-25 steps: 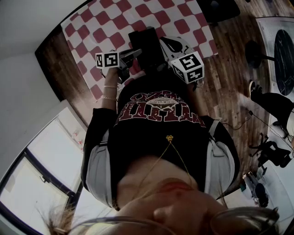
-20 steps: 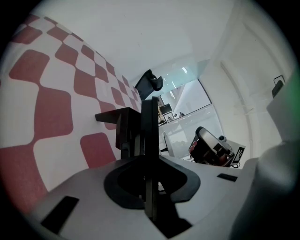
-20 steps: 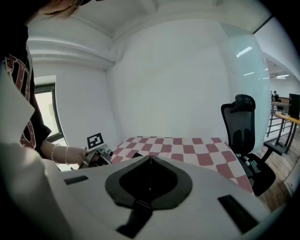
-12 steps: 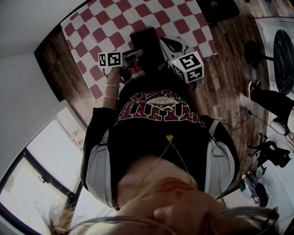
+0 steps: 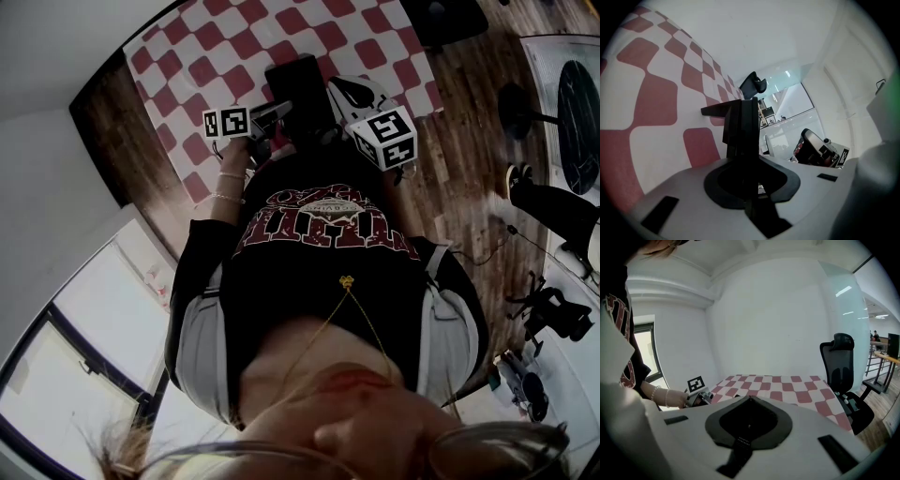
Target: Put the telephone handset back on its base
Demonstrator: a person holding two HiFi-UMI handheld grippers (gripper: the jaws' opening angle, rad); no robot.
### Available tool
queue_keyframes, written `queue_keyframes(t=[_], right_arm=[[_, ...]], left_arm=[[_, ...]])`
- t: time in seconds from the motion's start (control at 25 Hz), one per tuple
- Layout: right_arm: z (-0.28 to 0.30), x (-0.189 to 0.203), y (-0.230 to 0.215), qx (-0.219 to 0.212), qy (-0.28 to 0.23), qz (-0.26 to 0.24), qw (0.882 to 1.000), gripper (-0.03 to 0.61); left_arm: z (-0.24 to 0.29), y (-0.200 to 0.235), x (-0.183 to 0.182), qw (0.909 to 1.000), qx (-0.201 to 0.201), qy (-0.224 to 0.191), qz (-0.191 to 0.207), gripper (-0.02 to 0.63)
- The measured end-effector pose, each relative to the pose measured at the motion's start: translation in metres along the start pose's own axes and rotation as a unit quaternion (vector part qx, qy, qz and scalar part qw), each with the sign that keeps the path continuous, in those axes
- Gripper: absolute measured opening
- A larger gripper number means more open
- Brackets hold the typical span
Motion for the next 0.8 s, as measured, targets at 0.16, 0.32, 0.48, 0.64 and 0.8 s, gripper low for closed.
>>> queue_keyframes(t=[0.16, 0.32, 0.48, 0.64, 0.8], right_arm=[[0.0, -0.0003, -0.0003, 0.001, 0.001, -0.001, 1.0, 0.02], [0.0011, 0.0003, -0.0009, 0.001, 0.002, 0.0, 1.0, 0.02], [0.0033, 0.0012, -0.0009, 0.001, 0.003, 0.0, 1.0, 0.02], [0.0044, 0.0013, 0.0003, -0.001, 0.006, -0.001, 1.0, 0.02], [0.004, 0.0022, 0.0004, -0.002, 0.007, 0.001, 1.0, 0.02]], left_arm=[[0.0022, -0.0001, 0.0001, 1.0, 0.006, -0.002, 0.002, 0.081], [0.0035, 0.0017, 0.0006, 1.0, 0.009, -0.002, 0.0, 0.081], [0.0054, 0.0042, 0.0017, 0.9999, 0.012, -0.004, -0.001, 0.081], [0.0072, 0.005, 0.0029, 0.9999, 0.013, -0.008, -0.004, 0.081], [0.0074, 0.0053, 0.0038, 0.9998, 0.016, -0.011, -0.004, 0.081]])
Point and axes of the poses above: the fingertips, and each gripper's own axes: z forward along the fingers, y to its left, x out of its underside, the point moved 6 cm from there along -z, backward along the fingers, and after that the axes turned 14 degrees about z, right-handed, at the moved point
